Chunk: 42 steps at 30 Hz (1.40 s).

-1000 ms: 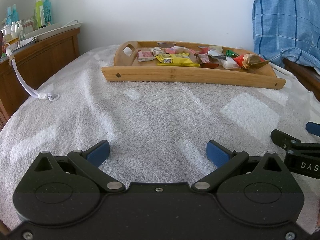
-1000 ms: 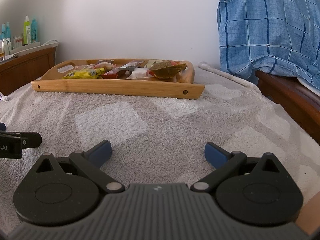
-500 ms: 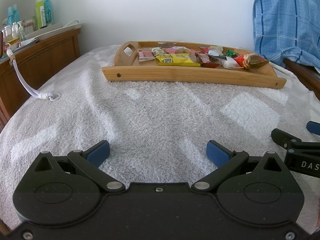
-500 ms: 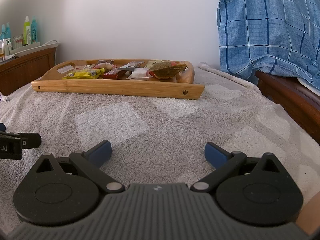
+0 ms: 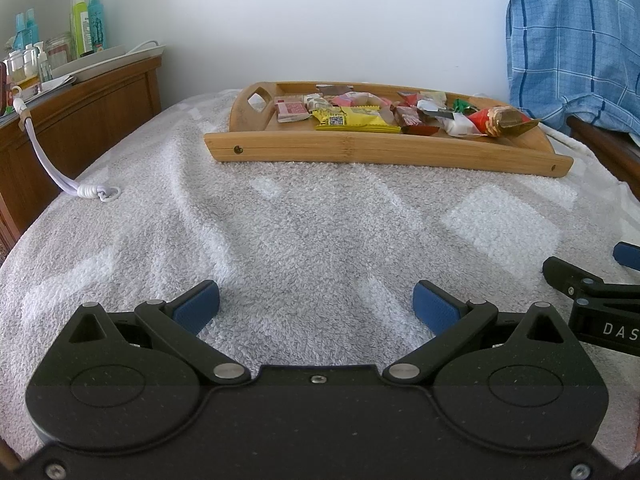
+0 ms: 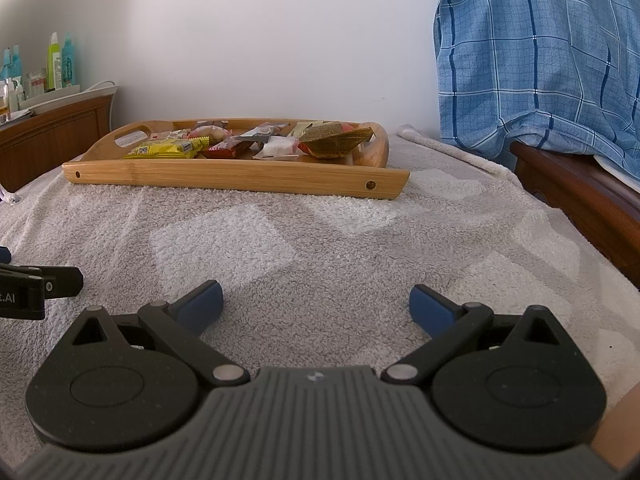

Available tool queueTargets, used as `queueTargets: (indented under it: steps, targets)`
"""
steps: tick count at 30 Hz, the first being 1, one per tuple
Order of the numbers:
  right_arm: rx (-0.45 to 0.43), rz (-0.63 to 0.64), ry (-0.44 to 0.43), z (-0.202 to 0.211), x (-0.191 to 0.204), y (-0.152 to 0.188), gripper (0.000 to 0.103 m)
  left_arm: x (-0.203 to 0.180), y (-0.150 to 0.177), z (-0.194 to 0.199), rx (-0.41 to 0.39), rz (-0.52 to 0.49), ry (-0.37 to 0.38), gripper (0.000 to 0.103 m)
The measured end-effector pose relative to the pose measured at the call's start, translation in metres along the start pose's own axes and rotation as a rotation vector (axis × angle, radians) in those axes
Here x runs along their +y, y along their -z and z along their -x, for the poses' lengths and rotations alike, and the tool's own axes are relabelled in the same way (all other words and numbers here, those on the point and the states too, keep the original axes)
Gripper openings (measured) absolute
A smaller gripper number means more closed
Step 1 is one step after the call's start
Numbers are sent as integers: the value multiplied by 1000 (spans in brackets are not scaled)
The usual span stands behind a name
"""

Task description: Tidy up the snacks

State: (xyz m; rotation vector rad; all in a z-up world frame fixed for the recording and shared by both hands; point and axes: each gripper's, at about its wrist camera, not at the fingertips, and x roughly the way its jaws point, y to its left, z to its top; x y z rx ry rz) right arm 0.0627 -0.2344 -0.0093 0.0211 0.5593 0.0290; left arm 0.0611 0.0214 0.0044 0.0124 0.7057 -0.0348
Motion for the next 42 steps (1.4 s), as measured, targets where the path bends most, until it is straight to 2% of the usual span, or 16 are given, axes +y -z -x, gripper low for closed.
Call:
queueTargets:
  steps: [42]
  targets:
    - [-1, 0, 1, 1, 0, 0, 103, 0, -2, -2, 16, 2, -4, 103]
